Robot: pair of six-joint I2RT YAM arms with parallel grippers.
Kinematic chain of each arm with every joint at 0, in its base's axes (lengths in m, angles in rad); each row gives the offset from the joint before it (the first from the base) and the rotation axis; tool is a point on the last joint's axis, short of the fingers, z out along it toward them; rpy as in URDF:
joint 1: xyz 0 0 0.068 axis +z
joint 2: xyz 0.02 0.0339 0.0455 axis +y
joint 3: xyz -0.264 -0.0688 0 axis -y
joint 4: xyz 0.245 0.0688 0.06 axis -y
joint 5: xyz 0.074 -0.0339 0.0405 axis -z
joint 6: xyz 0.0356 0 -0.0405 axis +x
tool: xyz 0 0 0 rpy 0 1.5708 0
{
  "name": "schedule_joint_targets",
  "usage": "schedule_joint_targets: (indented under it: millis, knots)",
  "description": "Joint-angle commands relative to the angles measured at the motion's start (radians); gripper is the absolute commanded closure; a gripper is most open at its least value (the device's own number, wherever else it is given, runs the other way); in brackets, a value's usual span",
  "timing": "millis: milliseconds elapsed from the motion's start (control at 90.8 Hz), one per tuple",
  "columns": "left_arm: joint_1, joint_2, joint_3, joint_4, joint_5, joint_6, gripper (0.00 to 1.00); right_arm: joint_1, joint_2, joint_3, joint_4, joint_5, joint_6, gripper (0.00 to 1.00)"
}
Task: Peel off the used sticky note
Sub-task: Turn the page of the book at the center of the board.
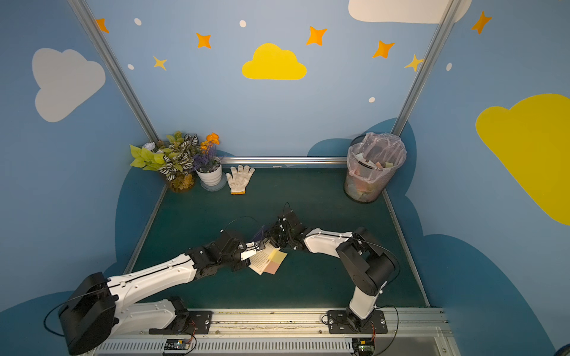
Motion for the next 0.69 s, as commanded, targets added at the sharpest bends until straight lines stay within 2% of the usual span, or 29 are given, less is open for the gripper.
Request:
schedule_joint_targets:
  millis: [0, 110, 154, 275, 462, 683]
  knots:
    - [0.083, -0.019, 0.032, -0.064, 0.175, -0.073, 0.97, -0.021, -0.084, 0.039, -0.107, -0.005, -0.107, 0.51]
    - [0.182, 0.003, 0.048, -0.091, 0.350, -0.126, 0.97, -0.045, -0.161, 0.051, -0.227, 0.006, -0.203, 0.31]
    - [0.209, 0.017, 0.055, -0.097, 0.396, -0.132, 0.97, -0.055, -0.193, 0.053, -0.274, 0.013, -0.238, 0.28]
    - [0.283, 0.056, 0.088, -0.134, 0.490, -0.149, 0.97, -0.079, -0.278, 0.025, -0.347, 0.019, -0.294, 0.28]
    - [0.400, 0.157, 0.164, -0.182, 0.667, -0.219, 0.97, -0.080, -0.365, -0.083, -0.344, 0.042, -0.295, 0.30]
    - [0.453, 0.296, 0.248, -0.241, 0.713, -0.267, 0.97, -0.074, -0.398, -0.190, -0.361, 0.068, -0.298, 0.31]
